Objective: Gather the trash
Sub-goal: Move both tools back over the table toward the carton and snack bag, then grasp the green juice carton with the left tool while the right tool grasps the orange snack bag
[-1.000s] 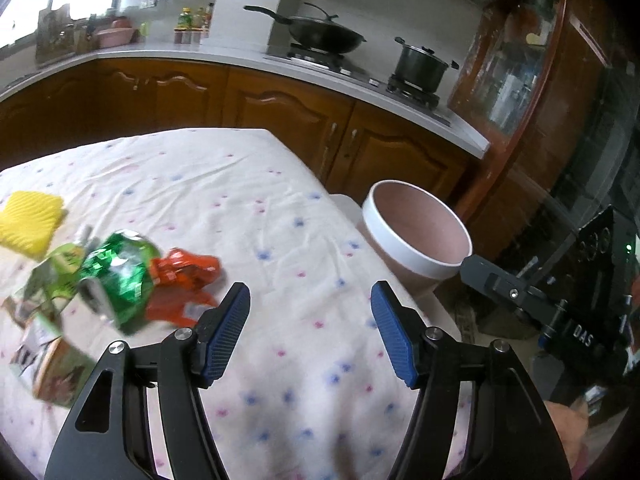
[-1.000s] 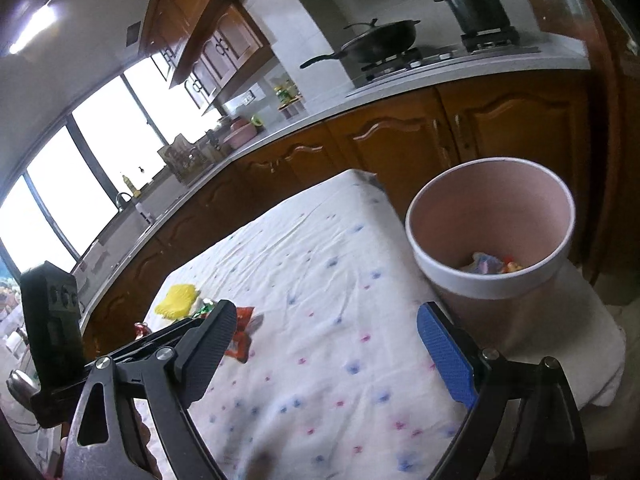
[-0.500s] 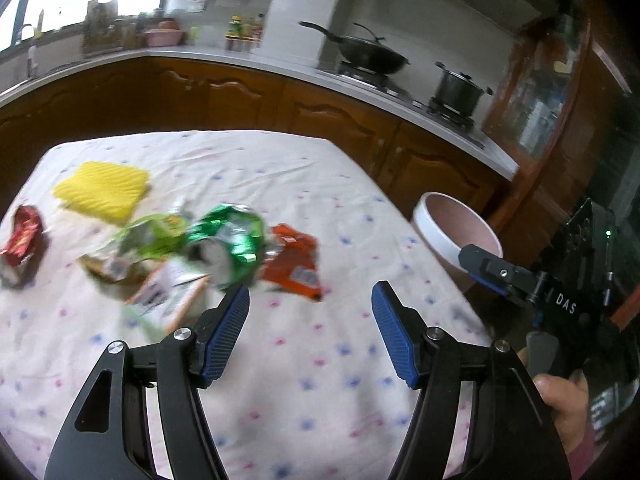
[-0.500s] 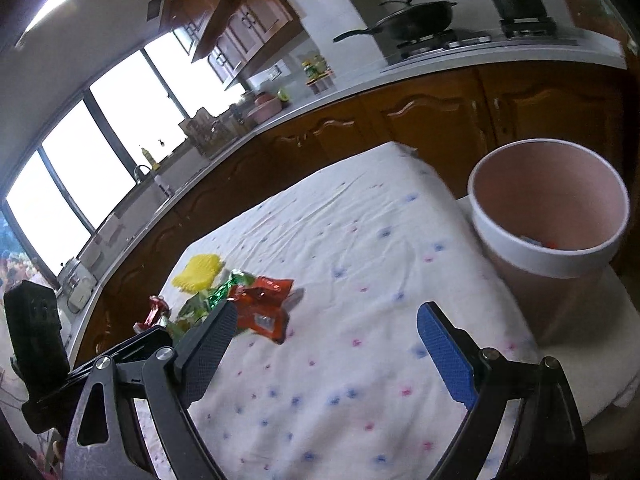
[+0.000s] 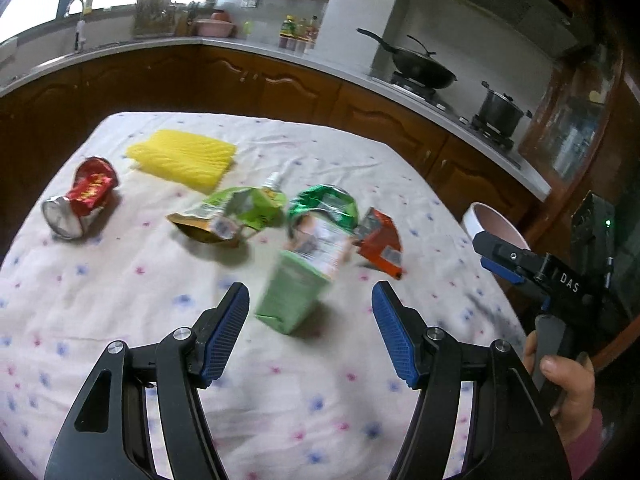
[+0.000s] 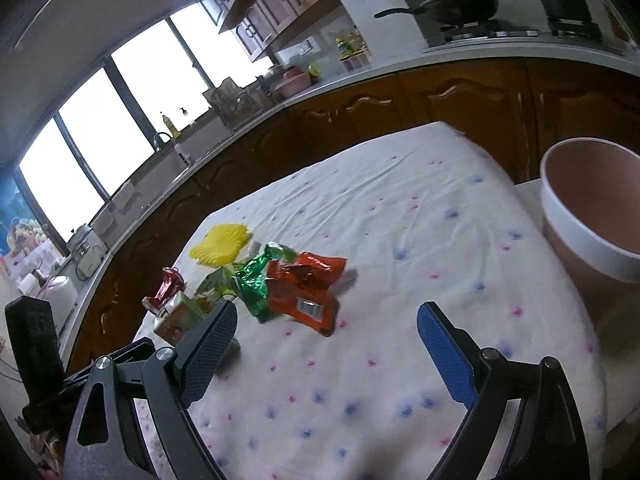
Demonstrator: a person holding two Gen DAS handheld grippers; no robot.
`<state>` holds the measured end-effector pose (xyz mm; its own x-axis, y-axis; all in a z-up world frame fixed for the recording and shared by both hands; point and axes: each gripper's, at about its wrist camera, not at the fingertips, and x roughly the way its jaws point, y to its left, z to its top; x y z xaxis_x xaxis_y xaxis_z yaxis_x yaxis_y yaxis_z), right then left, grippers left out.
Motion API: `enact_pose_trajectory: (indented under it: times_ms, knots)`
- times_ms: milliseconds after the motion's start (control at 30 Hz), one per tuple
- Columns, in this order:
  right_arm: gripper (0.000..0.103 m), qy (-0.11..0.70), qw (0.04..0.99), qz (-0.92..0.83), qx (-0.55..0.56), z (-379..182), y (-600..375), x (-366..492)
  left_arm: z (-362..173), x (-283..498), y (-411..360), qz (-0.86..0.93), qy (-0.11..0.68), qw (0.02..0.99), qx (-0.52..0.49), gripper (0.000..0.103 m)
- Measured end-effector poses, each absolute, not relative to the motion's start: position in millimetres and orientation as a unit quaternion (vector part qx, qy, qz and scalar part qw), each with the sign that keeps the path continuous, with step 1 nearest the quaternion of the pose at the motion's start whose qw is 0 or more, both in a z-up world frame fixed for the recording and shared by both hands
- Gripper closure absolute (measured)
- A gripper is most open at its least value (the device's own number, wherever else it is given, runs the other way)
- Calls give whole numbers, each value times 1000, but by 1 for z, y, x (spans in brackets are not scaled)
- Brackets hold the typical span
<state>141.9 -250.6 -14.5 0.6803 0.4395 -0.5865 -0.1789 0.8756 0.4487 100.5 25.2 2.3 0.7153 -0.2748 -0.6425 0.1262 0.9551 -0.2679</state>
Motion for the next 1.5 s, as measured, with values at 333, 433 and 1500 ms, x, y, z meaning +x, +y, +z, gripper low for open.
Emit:
enact_pose_trajectory:
  times_ms: [333,433,1500]
  knots:
    - [11,387,889,186,159,-32,-219,173,-15,131,30,-112,378,916,-77,35]
    - [16,395,888,186,142,-38,-209,183,-22,138,30,-113,384,913,-75,35]
    - [82,363,909,153,135,-13,-264,146,1,143,-31,-202,365,906,-65,68]
